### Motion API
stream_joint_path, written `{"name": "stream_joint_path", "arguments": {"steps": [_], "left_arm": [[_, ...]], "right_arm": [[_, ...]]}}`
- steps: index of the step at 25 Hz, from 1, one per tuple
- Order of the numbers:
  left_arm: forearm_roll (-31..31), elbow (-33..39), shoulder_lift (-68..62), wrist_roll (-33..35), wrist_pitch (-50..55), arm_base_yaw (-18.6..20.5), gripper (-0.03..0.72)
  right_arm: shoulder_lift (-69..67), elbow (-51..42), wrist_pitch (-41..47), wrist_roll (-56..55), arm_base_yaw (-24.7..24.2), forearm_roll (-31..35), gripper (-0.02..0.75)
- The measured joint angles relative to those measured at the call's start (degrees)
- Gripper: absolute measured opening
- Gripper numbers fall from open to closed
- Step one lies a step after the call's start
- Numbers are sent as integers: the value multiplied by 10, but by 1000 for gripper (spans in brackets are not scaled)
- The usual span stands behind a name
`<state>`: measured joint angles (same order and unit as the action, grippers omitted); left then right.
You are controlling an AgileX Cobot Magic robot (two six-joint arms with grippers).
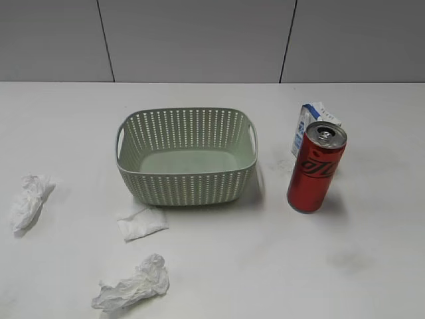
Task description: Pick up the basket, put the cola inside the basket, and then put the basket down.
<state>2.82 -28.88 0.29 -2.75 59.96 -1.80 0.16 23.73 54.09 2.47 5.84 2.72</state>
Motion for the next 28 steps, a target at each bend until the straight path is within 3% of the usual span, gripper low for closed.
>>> {"name": "stream_joint_path", "arguments": {"steps": [24,28], "left_arm": [[0,-2,0,0,-3,0,491],[-2,-18,-1,0,-125,0,491]], "right_arm": [[0,0,0,0,0,0,465],[0,0,0,0,0,0,465]]}}
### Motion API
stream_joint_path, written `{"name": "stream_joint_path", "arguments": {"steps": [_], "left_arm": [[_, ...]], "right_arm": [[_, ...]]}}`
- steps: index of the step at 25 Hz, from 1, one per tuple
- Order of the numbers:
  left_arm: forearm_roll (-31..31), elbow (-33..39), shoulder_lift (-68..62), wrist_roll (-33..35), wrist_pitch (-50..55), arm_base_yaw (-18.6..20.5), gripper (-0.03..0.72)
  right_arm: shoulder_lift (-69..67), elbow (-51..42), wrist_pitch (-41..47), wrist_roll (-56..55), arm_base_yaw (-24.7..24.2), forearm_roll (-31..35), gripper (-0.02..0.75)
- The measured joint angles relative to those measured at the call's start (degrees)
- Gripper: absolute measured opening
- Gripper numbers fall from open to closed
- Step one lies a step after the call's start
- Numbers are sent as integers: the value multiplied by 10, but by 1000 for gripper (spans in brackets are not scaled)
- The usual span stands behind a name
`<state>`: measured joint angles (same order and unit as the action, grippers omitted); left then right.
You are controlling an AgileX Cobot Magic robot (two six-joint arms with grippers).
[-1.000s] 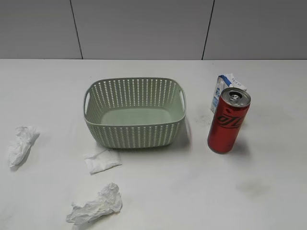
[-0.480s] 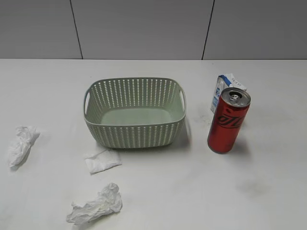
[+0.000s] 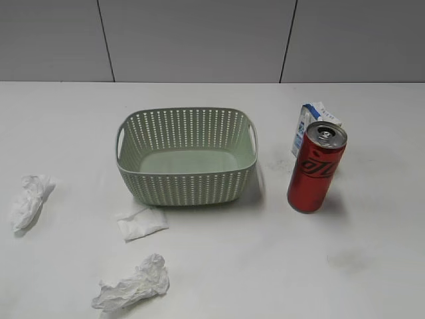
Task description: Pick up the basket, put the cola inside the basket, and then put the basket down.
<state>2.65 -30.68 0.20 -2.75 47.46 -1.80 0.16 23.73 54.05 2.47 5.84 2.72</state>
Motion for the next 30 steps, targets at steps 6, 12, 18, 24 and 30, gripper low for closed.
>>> {"name": "stream_joint_path", "arguments": {"steps": [6,12,18,24,30], "left_arm": [[-8,-5,-99,0,-227,0,491],[-72,-10,-245,0,-369,0,491],[-107,-93,-407,0,-360,0,491],[-118,-236,-574,0,-219,0,491],[-167,-371,-731,32,-77,-16,491]], "right_arm": [[0,0,0,-1,0,0,465],[0,0,0,-1,0,0,465],[0,0,0,-1,0,0,465],[0,0,0,-1,0,0,465],[0,0,0,-1,0,0,465]]}}
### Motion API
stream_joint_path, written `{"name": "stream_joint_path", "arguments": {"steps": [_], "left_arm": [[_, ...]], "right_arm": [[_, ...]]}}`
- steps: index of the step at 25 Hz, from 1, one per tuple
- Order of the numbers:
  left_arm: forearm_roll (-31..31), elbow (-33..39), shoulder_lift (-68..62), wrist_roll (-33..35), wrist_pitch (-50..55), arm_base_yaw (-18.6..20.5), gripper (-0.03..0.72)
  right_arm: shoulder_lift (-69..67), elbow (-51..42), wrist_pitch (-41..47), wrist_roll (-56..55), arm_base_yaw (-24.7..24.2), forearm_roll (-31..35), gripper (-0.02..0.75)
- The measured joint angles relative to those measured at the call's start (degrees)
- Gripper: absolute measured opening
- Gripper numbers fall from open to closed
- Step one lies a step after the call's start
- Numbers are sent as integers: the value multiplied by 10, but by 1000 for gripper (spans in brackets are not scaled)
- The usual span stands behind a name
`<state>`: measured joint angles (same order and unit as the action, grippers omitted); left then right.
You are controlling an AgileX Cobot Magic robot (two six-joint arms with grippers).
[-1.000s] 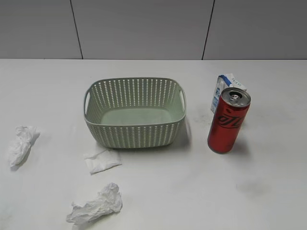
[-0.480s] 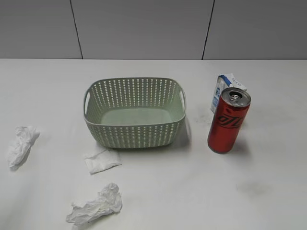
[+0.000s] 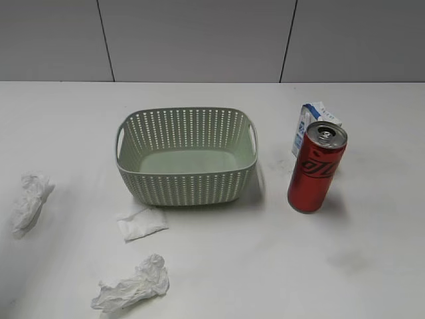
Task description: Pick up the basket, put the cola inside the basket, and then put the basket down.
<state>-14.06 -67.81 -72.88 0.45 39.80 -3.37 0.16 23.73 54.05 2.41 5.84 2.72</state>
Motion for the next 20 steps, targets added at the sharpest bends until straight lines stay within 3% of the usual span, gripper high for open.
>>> {"name": "stream_joint_path", "arguments": {"steps": [5,12,20], "left_arm": [[-16,-86,-112,27,65,-69,491],[30,-146,-244,23,90,-182,491],[77,-148,-334,-58,117,-199,491]], "right_arm": [[0,0,0,0,0,0,465],[0,0,0,0,0,0,465],[0,0,0,0,0,0,465]]}}
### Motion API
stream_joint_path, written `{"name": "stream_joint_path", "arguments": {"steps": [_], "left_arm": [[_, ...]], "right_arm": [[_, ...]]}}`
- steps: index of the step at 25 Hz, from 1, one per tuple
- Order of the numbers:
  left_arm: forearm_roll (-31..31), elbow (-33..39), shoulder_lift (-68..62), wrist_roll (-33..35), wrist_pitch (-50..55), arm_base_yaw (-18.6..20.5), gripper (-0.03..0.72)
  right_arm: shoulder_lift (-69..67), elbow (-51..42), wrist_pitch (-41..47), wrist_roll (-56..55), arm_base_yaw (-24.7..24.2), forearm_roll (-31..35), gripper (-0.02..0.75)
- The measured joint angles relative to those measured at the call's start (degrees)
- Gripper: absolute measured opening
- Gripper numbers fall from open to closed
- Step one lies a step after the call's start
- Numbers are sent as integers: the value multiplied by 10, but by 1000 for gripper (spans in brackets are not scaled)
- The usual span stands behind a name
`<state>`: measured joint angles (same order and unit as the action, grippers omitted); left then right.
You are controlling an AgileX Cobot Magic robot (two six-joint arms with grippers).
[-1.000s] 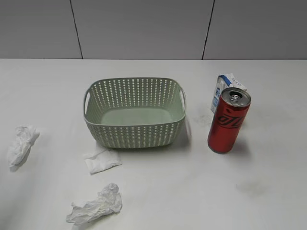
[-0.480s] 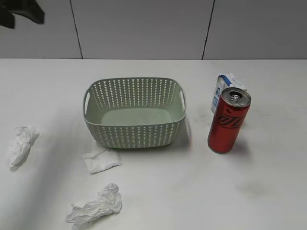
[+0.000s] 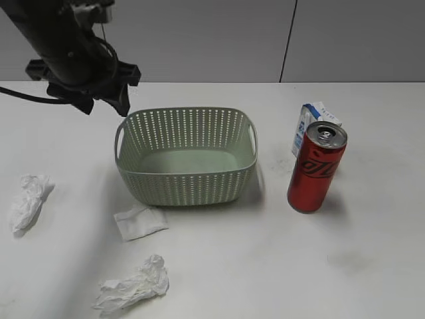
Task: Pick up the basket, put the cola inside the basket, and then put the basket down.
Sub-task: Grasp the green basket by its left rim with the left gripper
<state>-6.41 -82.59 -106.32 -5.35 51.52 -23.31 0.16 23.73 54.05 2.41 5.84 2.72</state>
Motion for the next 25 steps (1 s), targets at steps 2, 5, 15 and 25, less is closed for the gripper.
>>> {"name": "stream_joint_path", "arguments": {"steps": [2,5,15,25], "left_arm": [[-14,0,-15,-4,0,-2,491],[-17,0,-38,-9,1,-13,491],[-17,-41,-122,-88,15,-20,382],[-17,-69,-157,-108,59,-20,285]], "right_arm": [[0,0,0,0,0,0,465],[0,0,0,0,0,0,465],[0,0,0,0,0,0,465],[0,0,0,0,0,0,465]]}}
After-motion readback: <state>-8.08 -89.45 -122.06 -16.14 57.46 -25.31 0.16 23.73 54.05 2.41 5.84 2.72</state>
